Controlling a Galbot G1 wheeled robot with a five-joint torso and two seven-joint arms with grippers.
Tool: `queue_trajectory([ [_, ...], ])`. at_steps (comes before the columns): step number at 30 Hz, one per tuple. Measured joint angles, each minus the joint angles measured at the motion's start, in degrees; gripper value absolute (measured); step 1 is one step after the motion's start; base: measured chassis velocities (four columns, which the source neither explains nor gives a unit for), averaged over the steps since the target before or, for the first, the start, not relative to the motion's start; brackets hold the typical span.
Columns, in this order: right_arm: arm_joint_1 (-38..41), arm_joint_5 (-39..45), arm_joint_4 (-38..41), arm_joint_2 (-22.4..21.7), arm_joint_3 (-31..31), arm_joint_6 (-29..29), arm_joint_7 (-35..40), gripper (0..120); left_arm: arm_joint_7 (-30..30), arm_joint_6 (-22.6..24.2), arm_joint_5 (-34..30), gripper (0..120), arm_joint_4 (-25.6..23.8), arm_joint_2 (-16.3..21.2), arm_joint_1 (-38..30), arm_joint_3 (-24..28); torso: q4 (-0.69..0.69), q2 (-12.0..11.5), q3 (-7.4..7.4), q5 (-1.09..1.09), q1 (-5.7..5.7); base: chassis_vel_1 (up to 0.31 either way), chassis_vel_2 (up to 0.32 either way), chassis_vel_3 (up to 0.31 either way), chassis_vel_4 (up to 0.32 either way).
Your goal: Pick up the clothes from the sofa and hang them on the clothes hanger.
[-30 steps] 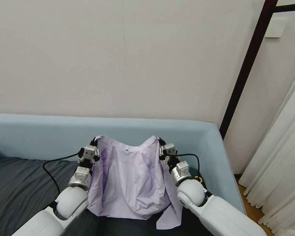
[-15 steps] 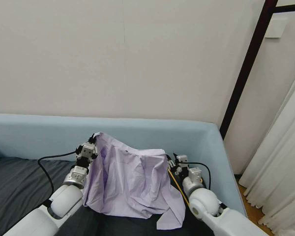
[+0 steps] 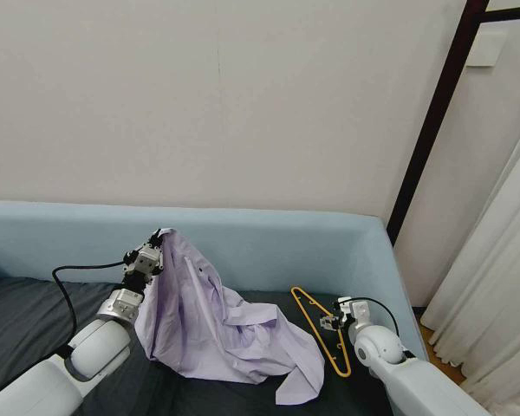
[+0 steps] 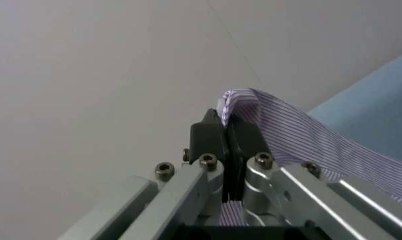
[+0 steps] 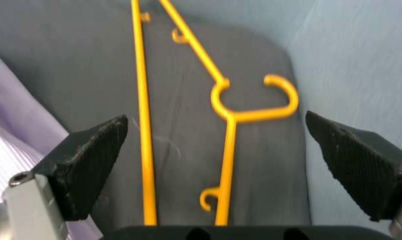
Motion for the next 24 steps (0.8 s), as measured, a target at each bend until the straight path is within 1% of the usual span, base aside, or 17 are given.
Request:
queue_trajectory([
  [1, 0.0, 0.0, 0.0, 0.0, 0.0, 0.0, 0.0, 100, 0.0, 0.0, 0.0, 0, 0.0, 0.0, 0.0, 0.0, 0.0, 0.0, 0.0, 0.0, 0.0, 0.0, 0.0, 0.0, 0.0],
  [4, 0.12, -0.12, -1.32, 0.86, 0.34, -3.7, -0.73, 100, -0.33, -0.46, 0.05, 0, 0.16, 0.22, 0.05, -0.13, 0.0, 0.0, 0.0, -0.01, 0.0, 0.0, 0.0, 0.0, 0.0],
  [10, 0.7, -0.18, -4.13, 2.55, 0.58, -5.13, -0.55, 100, -1.03, -0.51, 0.13, 0, 0.31, -0.31, 0.12, -0.07, -0.02, 0.0, 0.0, -0.01, 0.0, 0.0, 0.0, 0.0, 0.0],
  [13, 1.93, -1.34, -8.64, 4.97, 1.3, -5.85, -0.37, 100, -1.37, -0.5, 0.47, 0, 0.49, -0.86, 0.2, 0.15, 0.0, 0.0, 0.0, -0.01, 0.0, 0.0, 0.0, 0.0, 0.0],
  [14, 1.93, -1.34, -8.64, 4.97, 1.3, -5.85, -0.37, 100, -1.37, -0.5, 0.47, 0, 0.49, -0.86, 0.2, 0.15, 0.0, 0.0, 0.0, -0.01, 0.0, 0.0, 0.0, 0.0, 0.0],
  [16, 3.47, -2.75, -13.05, 6.98, 2.29, -5.6, -0.73, 100, -1.73, -0.52, 0.7, 0, 0.41, -0.94, 0.58, 0.11, -0.01, 0.0, 0.0, 0.0, 0.0, 0.0, 0.0, 0.0, 0.0],
  [17, 3.74, -2.98, -13.83, 7.36, 2.61, -5.6, -0.85, 100, -1.84, -0.56, 0.76, 0, 0.41, -0.92, 0.66, 0.08, -0.01, 0.0, 0.0, 0.0, 0.0, 0.0, 0.0, 0.0, 0.0],
  [19, 4.36, -3.94, -16.06, 8.42, 3.87, -5.53, -1.46, 92, -2.02, -0.8, 0.89, 0, 0.51, -0.9, 0.7, 0.07, 0.0, 0.0, 0.0, -0.01, 0.0, 0.0, 0.0, 0.0, 0.0],
  [20, 4.36, -3.94, -16.06, 8.42, 3.87, -5.53, -1.46, 92, -2.02, -0.8, 0.89, 0, 0.51, -0.9, 0.7, 0.07, 0.0, 0.0, 0.0, -0.01, 0.0, 0.0, 0.0, 0.0, 0.0],
  [24, 4.96, -5.52, -19.35, 9.41, 5.45, -4.93, -2.27, 75, -2.06, -1.02, 0.98, 0, 0.5, -0.81, 0.71, 0.13, -0.02, 0.0, 0.0, -0.01, 0.0, 0.0, 0.0, 0.0, 0.0],
])
